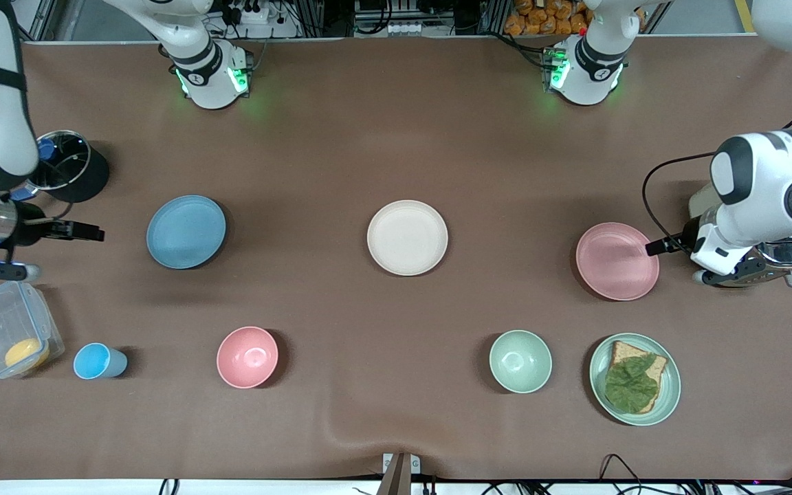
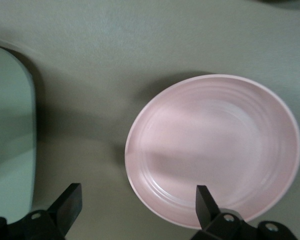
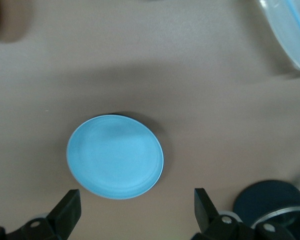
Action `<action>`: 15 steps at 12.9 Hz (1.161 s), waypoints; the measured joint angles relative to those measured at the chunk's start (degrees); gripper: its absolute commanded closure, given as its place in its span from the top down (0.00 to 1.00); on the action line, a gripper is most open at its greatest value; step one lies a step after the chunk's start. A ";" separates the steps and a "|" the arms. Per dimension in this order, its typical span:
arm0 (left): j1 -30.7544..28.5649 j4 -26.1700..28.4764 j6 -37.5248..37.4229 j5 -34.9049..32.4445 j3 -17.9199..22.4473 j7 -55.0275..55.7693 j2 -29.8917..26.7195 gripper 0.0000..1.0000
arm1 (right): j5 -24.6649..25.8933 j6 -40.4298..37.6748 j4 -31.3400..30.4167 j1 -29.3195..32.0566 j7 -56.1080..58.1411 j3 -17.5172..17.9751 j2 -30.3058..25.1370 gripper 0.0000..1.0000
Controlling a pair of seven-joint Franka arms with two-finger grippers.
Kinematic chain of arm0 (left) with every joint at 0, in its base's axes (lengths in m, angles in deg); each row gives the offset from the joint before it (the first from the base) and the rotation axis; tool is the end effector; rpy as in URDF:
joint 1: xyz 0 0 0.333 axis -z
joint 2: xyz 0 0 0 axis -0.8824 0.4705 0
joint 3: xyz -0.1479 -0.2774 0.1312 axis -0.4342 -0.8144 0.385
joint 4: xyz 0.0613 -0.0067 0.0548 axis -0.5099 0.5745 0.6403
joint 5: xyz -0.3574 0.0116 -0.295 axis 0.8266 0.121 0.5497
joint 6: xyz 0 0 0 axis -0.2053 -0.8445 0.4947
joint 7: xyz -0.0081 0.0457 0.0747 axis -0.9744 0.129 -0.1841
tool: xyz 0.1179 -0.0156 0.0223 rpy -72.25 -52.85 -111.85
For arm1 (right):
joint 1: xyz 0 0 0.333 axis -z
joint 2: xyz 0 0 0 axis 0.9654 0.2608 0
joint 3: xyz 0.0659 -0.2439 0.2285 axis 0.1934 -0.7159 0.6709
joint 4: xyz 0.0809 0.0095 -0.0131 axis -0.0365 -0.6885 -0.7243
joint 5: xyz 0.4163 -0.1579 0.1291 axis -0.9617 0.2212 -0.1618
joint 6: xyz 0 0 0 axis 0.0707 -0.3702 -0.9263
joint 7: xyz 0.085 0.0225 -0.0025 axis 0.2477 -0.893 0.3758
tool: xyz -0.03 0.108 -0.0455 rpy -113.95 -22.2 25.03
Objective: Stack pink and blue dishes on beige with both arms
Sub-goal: 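Reach the right gripper to the blue plate's rim while the left gripper grips pink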
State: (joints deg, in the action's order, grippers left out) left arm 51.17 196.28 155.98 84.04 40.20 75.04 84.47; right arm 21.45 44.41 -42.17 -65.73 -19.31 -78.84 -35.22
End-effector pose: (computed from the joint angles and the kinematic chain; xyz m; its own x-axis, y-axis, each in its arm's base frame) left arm 0.6116 0.0767 0.2204 0.9570 0.2505 -0.1465 0.2486 -0.9681 -0.0315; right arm 0.6445 -0.1158 0.3691 0.9717 -0.0686 -0.2262 -0.0794 -0.9961 -0.0390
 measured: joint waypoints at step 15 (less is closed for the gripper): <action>-3.08 -0.28 3.69 0.00 -0.09 -4.43 7.64 0.35 | 0.00 25.33 -17.72 1.74 15.45 0.65 11.78 0.81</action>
State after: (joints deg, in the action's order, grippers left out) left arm 48.09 196.00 159.67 84.04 40.11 70.61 92.11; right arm 21.45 69.74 -59.89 -63.99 -3.85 -78.19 -23.43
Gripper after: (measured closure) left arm 0.643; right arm 0.000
